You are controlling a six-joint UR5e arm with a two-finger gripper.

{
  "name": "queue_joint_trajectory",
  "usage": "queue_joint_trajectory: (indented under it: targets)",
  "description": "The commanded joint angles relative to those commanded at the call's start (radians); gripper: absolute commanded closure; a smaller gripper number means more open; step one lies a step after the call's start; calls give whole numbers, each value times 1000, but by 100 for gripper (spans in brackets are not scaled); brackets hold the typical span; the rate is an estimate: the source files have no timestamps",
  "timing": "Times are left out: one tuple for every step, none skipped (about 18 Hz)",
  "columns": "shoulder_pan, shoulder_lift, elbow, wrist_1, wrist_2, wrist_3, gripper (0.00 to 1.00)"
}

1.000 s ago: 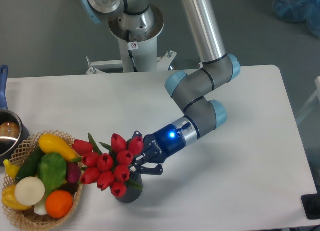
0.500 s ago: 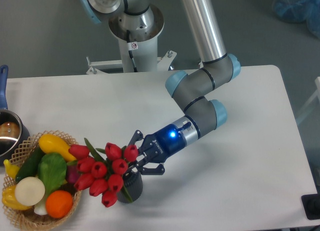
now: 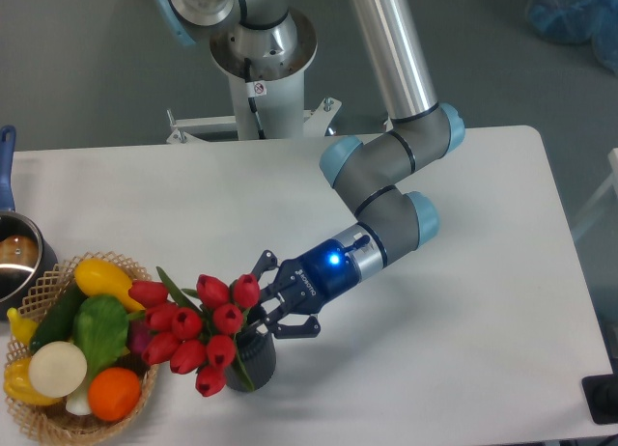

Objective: Insert the flowers into the vase
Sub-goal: 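Open the gripper to release the tulip bouquet in the vase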

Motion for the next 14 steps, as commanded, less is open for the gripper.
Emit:
queue_joint_trajectory:
  targets:
    - [0, 0, 0, 0, 0, 8, 60]
    - [0, 0, -2, 0, 0, 12, 58]
    - [-2, 2, -2, 0, 0, 15, 55]
    - [0, 0, -2, 0, 0, 18, 48]
    - [0, 2, -2, 0, 0, 22, 47]
    - [0, 2, -5, 0, 0, 25, 46]
    - [2, 2, -5, 0, 0, 28, 42]
    - [2, 2, -6, 0, 0, 28, 40]
    - [3, 2, -6, 0, 0, 28, 40]
    - [5, 2, -9, 0, 0, 29, 39]
    - [6, 2, -9, 2, 0, 31, 29]
    - [8, 3, -8, 2, 0, 38, 17]
    - [9, 5, -9, 2, 0, 41, 4]
    - [14, 8, -12, 2, 0, 40, 0]
